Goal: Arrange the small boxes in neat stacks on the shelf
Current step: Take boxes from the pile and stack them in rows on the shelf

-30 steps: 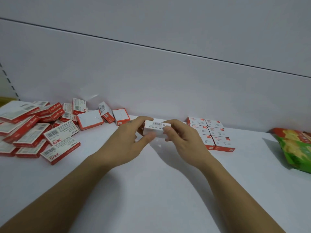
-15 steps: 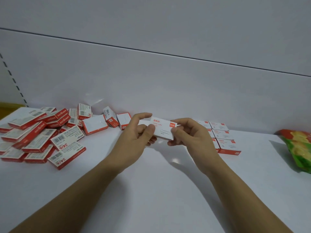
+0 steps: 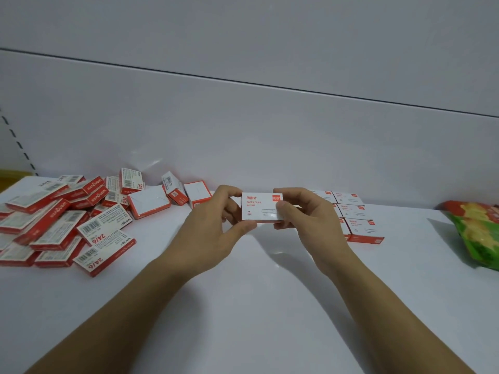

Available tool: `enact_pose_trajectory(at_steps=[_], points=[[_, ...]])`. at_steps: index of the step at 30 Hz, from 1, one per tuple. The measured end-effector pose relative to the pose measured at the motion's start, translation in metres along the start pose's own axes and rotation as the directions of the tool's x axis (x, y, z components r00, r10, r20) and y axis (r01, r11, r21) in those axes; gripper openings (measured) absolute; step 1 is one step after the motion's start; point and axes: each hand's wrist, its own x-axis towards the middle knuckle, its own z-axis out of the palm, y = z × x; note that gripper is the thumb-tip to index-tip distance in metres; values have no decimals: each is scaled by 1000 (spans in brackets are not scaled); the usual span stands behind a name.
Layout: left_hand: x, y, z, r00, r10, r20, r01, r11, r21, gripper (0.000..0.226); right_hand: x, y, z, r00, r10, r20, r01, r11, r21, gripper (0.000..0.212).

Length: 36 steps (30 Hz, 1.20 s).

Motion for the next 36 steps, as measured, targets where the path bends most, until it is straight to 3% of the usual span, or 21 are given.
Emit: enact_pose_trajectory(at_steps=[5, 9, 12, 16, 24, 27, 31, 36], points=[[0, 1, -2, 1000, 21, 14, -21, 999, 33, 67, -2, -3, 0, 996, -87, 3, 87, 990, -108, 28], [0, -1, -2, 996, 83, -11, -82, 994, 68, 57, -1, -4, -4, 990, -139, 32, 143, 970, -199, 29], [1, -4, -1, 996, 78, -36, -76, 996, 54, 54, -2, -9, -11, 981, -129, 148, 170, 935, -312, 46], [3, -4, 4, 999, 49, -3, -48, 998, 43, 54, -3, -11, -13, 968, -158, 198, 239, 824, -513, 59], [14, 11, 17, 998, 67, 0, -67, 998, -21, 50, 7, -9, -28, 898, -390, 202, 407, 567, -716, 54], [27, 17, 21, 995, 102, -12, -103, 994, -29, 52, 12, -8, -34, 857, -486, 173, 441, 518, -732, 45], [45, 19, 37, 997, 69, 43, -72, 996, 48, 62, 27, -6, -49, 902, -427, 67, 328, 574, -750, 40], [53, 14, 61, 986, 116, 119, -158, 877, 453, 49, 56, 11, -83, 955, -275, -115, 86, 624, -776, 33]])
